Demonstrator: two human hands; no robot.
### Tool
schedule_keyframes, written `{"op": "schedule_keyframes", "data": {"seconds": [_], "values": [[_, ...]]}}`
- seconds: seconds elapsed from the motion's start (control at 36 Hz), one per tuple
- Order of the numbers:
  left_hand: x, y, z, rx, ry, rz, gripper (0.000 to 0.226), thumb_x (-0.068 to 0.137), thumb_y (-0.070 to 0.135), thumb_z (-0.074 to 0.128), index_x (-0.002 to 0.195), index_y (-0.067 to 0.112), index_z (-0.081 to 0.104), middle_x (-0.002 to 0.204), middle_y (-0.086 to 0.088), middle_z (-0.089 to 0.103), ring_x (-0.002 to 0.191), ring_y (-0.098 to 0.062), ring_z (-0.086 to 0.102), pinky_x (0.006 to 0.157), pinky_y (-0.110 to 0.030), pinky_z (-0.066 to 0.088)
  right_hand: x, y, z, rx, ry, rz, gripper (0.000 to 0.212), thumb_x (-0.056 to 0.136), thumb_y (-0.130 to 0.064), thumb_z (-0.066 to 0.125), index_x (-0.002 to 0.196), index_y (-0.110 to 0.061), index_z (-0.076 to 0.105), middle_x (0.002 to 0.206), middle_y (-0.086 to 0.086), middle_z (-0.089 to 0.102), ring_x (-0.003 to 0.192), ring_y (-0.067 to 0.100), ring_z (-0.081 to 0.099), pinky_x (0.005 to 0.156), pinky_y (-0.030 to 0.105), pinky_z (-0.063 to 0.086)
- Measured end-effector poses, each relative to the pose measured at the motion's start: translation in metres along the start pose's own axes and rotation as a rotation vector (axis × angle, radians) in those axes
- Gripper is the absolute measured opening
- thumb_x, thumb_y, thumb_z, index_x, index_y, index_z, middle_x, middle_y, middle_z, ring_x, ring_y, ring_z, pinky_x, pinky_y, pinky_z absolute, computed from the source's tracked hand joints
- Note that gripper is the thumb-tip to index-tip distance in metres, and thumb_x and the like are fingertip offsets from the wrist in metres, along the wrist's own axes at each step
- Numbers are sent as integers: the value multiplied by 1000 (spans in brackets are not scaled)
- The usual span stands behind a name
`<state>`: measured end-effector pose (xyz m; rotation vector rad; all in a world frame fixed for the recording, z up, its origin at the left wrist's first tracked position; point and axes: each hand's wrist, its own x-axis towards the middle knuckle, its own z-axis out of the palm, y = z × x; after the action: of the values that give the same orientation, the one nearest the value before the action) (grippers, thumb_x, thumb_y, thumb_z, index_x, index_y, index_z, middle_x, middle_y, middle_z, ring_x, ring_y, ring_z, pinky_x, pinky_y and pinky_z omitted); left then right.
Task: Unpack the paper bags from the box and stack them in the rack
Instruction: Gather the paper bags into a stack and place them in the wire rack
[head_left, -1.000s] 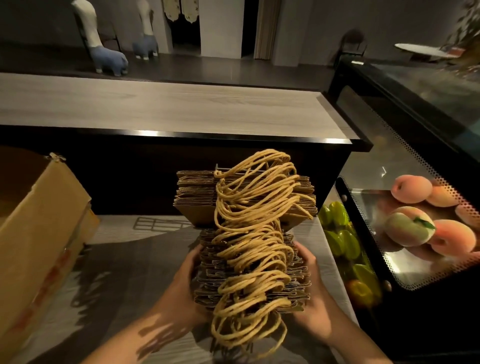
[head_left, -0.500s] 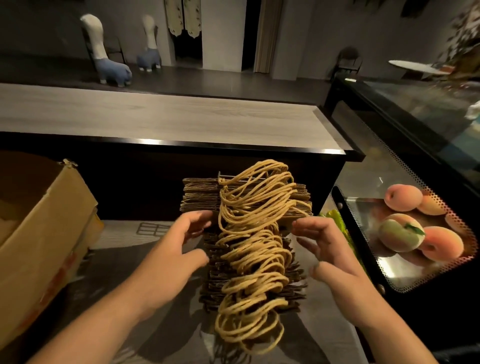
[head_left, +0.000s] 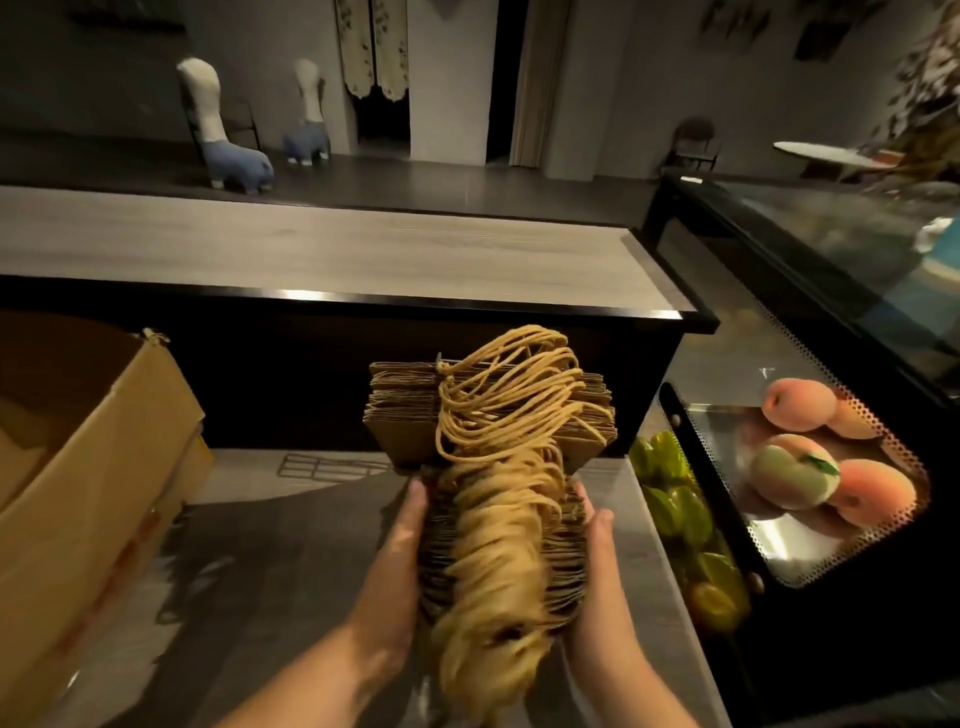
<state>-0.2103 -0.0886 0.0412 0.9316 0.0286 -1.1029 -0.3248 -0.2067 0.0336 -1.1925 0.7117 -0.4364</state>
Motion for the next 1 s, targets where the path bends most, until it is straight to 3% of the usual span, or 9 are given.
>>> {"op": "schedule_keyframes", "data": {"seconds": [0.08,0.19,0.25,0.36,0.47,0.58,0.75,0.94,1.0], "values": [[11,-3,0,-15,-11,97,70,88,61,37,130,10,60,119,-18,68,106,-30,67,93,-45,50,3,6,-1,12,-60,-48,74,79,-76,27,144,-42,38,140,-6,54,127,18,52,107,40,39],[15,3,-3,34,-21,192,45,97,46,37,114,12,62,90,0,76,78,-11,72,66,-18,54,8,1,-13,89,-15,-61,85,74,-79,24,150,-42,26,154,-5,35,140,22,36,112,41,29],[15,1,0,-4,-71,80,63,87,56,52,124,5,61,100,-11,70,86,-23,68,73,-28,52,6,1,-7,94,-76,-85,90,72,-88,36,148,-41,31,151,-5,43,137,18,43,115,46,30],[24,2,-7,-67,-9,154,62,97,55,23,127,13,58,121,-14,67,102,-25,69,70,-34,61,11,1,-6,97,-51,-77,73,79,-73,30,144,-39,36,132,-10,59,113,9,63,90,27,53],[24,5,2,-43,-108,122,66,94,53,26,93,14,79,86,-15,75,73,-19,74,55,-25,58,17,-1,-7,95,-83,-45,103,56,-94,48,145,-42,38,141,-7,53,125,15,53,107,41,40],[27,9,0,-60,-110,119,62,87,55,36,98,12,78,111,-17,70,95,-28,71,73,-39,60,21,-1,-11,137,-85,27,64,85,-66,25,141,-39,44,131,-2,62,115,15,60,92,33,49],[24,7,-1,5,-79,90,63,94,54,30,106,12,75,117,-17,68,109,-32,65,101,-49,42,23,-1,-13,128,-70,18,61,83,-63,26,136,-41,47,121,-8,67,112,13,63,86,29,48],[43,14,-4,205,140,200,42,95,45,51,127,17,51,125,-5,60,111,-15,58,96,-33,45,27,-6,-8,120,-77,52,72,79,-65,28,144,-35,39,133,-5,56,110,8,56,80,25,46],[45,21,2,190,161,160,58,89,51,57,132,14,50,130,-15,59,117,-29,58,100,-46,44,28,-6,-8,115,-69,71,74,77,-68,30,143,-35,41,135,-4,55,115,12,56,87,29,47]]}}
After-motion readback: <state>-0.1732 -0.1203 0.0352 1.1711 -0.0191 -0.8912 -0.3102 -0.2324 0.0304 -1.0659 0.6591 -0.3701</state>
